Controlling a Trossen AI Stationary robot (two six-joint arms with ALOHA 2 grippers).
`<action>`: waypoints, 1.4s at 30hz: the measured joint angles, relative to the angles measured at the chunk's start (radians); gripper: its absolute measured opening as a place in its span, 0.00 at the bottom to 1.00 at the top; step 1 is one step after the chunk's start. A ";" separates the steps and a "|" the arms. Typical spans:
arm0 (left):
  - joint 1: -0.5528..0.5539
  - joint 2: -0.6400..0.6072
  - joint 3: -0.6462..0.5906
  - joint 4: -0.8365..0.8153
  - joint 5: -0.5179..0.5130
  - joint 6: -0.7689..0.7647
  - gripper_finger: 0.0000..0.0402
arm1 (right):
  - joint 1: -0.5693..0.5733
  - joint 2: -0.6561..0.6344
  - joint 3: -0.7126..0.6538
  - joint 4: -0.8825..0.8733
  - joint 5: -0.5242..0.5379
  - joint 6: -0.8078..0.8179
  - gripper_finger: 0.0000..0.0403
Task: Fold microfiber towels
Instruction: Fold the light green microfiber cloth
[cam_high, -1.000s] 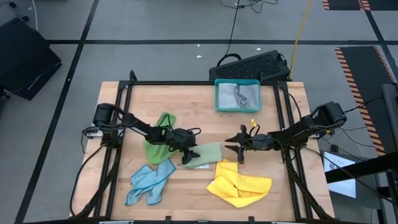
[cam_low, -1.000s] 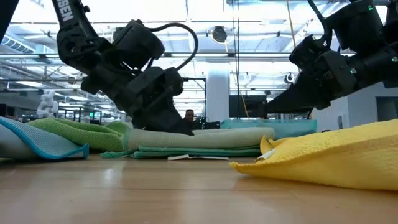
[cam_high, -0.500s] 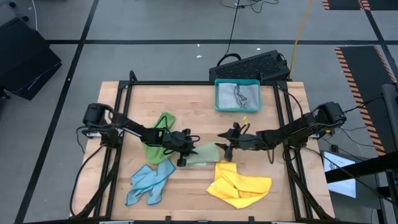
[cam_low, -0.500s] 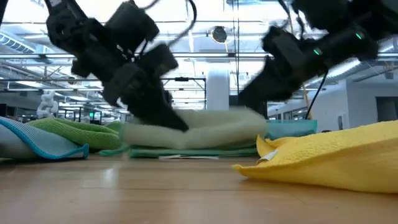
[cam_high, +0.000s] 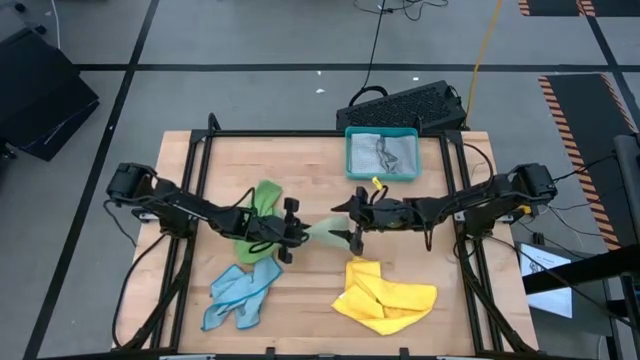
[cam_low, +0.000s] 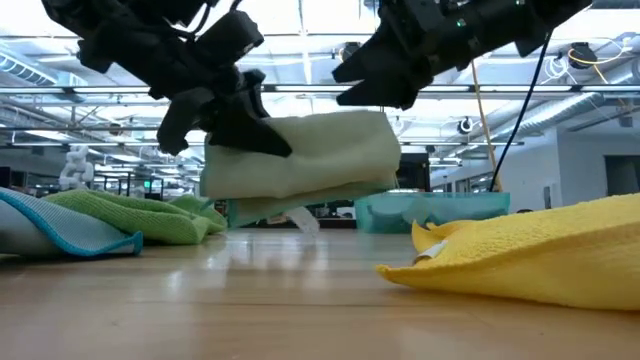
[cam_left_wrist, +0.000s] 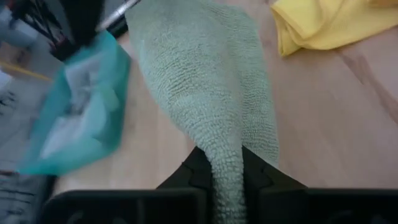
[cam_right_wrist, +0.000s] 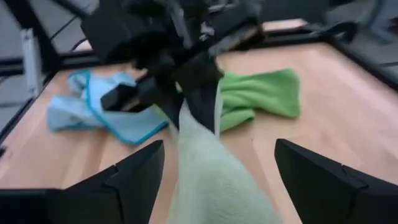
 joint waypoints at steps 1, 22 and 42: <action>-0.005 0.000 0.000 0.002 -0.005 0.016 0.08 | -0.010 0.000 0.000 -0.009 -0.030 -0.006 0.74; 0.021 -0.001 0.000 0.065 -0.045 0.023 0.09 | -0.063 0.106 0.000 -0.001 -0.144 0.060 0.67; 0.043 -0.004 0.003 0.098 -0.121 -0.209 0.27 | -0.127 0.026 0.000 -0.053 -0.193 -0.020 0.08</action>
